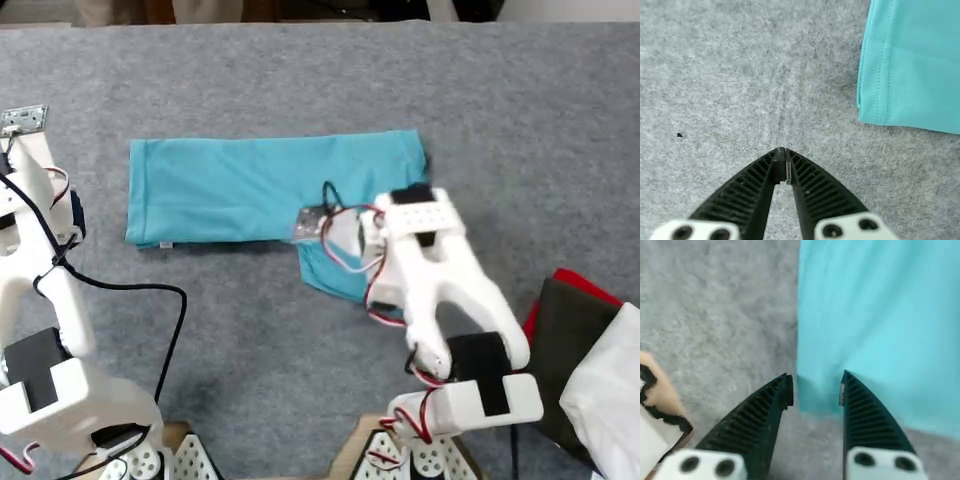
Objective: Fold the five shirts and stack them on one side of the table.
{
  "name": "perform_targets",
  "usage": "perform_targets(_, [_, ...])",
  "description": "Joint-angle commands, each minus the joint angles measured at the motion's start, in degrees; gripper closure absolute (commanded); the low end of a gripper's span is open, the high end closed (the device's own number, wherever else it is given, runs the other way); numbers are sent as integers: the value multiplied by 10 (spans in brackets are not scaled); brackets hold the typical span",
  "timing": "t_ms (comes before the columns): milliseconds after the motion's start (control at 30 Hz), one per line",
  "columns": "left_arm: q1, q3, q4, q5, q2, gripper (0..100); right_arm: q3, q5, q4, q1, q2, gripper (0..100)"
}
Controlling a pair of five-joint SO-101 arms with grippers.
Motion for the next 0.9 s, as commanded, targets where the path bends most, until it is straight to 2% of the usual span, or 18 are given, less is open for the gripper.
perform_targets(0, [-10,-3,-8,3,-27,981,3,-13,-24,-28,-33,825])
perform_targets(333, [-18,-3,-9,2,-22,981,6,-15,-48,-53,-29,824])
perform_targets(433, [-17,-3,-9,2,-22,981,8,-15,-65,-50,-28,789])
perform_targets(867, [-14,-3,-9,2,-22,981,108,-13,-138,-52,-27,777])
